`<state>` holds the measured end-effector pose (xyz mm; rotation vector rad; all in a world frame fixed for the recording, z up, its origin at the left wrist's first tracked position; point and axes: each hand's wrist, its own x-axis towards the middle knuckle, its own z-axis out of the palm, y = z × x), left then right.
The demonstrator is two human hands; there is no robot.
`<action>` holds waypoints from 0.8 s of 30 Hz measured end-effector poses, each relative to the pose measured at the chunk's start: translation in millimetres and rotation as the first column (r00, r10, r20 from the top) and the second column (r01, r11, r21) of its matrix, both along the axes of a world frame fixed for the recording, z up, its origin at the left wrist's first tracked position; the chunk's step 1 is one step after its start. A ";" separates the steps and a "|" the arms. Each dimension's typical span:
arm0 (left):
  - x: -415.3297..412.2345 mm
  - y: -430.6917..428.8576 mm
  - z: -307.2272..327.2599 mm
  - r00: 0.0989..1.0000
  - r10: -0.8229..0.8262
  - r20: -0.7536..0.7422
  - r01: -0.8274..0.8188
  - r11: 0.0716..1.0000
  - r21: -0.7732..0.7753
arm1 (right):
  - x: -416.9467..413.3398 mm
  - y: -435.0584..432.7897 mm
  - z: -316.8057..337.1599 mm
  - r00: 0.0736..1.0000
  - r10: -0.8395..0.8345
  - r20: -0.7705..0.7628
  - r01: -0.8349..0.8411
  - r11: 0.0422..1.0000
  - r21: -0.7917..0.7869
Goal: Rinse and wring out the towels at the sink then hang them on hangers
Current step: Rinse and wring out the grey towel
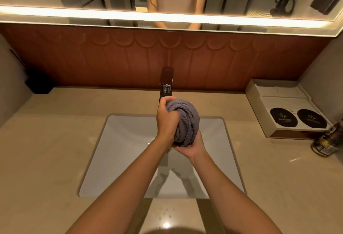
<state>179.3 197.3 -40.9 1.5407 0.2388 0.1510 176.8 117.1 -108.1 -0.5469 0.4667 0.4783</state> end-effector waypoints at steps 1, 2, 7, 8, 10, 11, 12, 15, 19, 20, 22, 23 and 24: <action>1.6 1.0 1.1 1.000 -0.006 -0.022 0.006 0.999 -0.041 | 2.4 -1.6 0.8 1.000 -0.016 0.006 0.016 1.000 0.003; 2.5 2.0 1.6 0.999 -0.019 -0.039 0.017 0.998 -0.066 | 4.0 -4.1 0.8 1.000 -0.010 0.011 0.010 1.000 0.010; 6.2 16.7 -5.8 0.990 -0.001 -0.143 -0.014 0.994 -0.105 | 4.7 -14.3 3.6 0.996 0.073 0.055 -0.072 0.997 -0.005; 6.7 20.0 -9.9 0.981 0.004 -0.193 -0.026 0.993 -0.113 | 5.4 -15.8 2.1 0.995 0.085 0.044 -0.085 0.996 -0.020; 5.7 27.1 -21.4 0.955 -0.025 -0.296 -0.003 0.995 -0.097 | 5.6 -19.4 1.0 0.996 0.094 -0.004 -0.094 0.993 -0.066; 3.4 30.1 -26.9 0.937 -0.049 -0.345 0.026 0.997 -0.072 | 6.0 -22.4 -0.3 0.994 0.106 -0.041 -0.109 0.989 -0.095; 1.1 33.3 -31.3 0.918 -0.070 -0.391 0.057 0.997 -0.044 | 6.2 -25.0 -0.9 0.989 0.122 -0.088 -0.132 0.983 -0.125; -6.0 40.7 -39.6 0.905 -0.131 -0.405 0.167 0.984 0.054 | 5.0 -32.4 -2.1 0.961 0.149 -0.231 -0.201 0.954 -0.221; -26.1 56.8 -61.5 0.920 -0.391 0.006 0.359 0.851 0.382 | 6.4 -37.1 0.3 0.939 0.140 -0.313 -0.232 0.932 -0.279; -29.3 62.5 -70.0 0.869 -0.492 0.046 0.384 0.731 0.565 | 7.4 -39.0 1.0 0.934 0.137 -0.331 -0.238 0.927 -0.289; -23.8 73.7 -88.8 0.797 -0.599 0.075 0.211 0.393 0.895 | 7.5 -42.8 2.8 0.924 0.142 -0.355 -0.262 0.911 -0.318; -17.7 76.8 -95.9 0.773 -0.620 0.133 0.060 0.280 0.958 | 7.6 -43.6 2.6 0.922 0.151 -0.356 -0.275 0.902 -0.332; -13.1 77.2 -98.4 0.739 -0.644 0.196 -0.051 0.236 0.970 | 7.2 -43.5 2.7 0.917 0.179 -0.355 -0.307 0.887 -0.345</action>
